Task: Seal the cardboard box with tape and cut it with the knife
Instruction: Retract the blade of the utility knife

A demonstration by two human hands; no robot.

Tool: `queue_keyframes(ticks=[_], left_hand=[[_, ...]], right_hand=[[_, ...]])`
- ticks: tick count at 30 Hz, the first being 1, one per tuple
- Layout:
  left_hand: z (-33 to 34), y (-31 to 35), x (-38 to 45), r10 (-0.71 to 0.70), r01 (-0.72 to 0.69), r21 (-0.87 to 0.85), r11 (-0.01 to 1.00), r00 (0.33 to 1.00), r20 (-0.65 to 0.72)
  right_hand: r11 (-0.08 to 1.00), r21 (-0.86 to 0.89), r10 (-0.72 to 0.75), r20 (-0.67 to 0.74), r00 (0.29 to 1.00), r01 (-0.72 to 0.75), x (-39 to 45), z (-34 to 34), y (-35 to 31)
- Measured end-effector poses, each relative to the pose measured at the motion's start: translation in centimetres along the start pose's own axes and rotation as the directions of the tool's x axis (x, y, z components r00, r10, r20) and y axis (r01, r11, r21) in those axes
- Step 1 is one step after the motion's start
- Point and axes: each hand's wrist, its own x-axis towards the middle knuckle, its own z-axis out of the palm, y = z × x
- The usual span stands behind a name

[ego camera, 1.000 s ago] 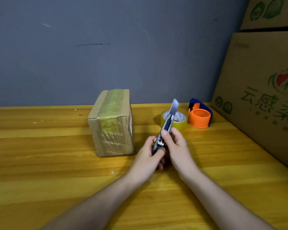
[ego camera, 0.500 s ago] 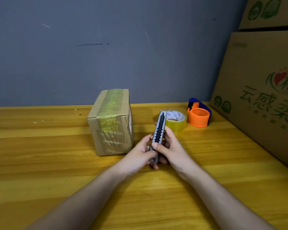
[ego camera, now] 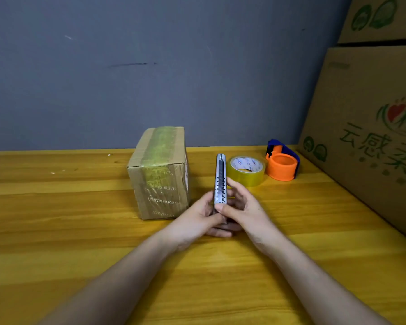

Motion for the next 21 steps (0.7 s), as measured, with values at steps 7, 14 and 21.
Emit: queue_keyframes(ticks=[7,14,21], left_hand=[[0.9,-0.7,0.3,0.070,-0.058,0.082,0.995,0.986,-0.150],[2.0,-1.2,0.9,0.208,-0.028,0.425,0.905,0.899,-0.385],[3.1,-0.5,2.1,0.243,0.133,0.575,0.807,0.812,-0.530]], right_hand=[[0.998,-0.003,-0.062,-0.181,0.982,0.062,0.0,-0.2,-0.4],[0.989,-0.149,-0.043,-0.269,0.962,0.003,1.1,0.2,0.2],[0.953,-0.286,0.021,-0.259,0.966,-0.097,2.3,-0.1,-1.6]])
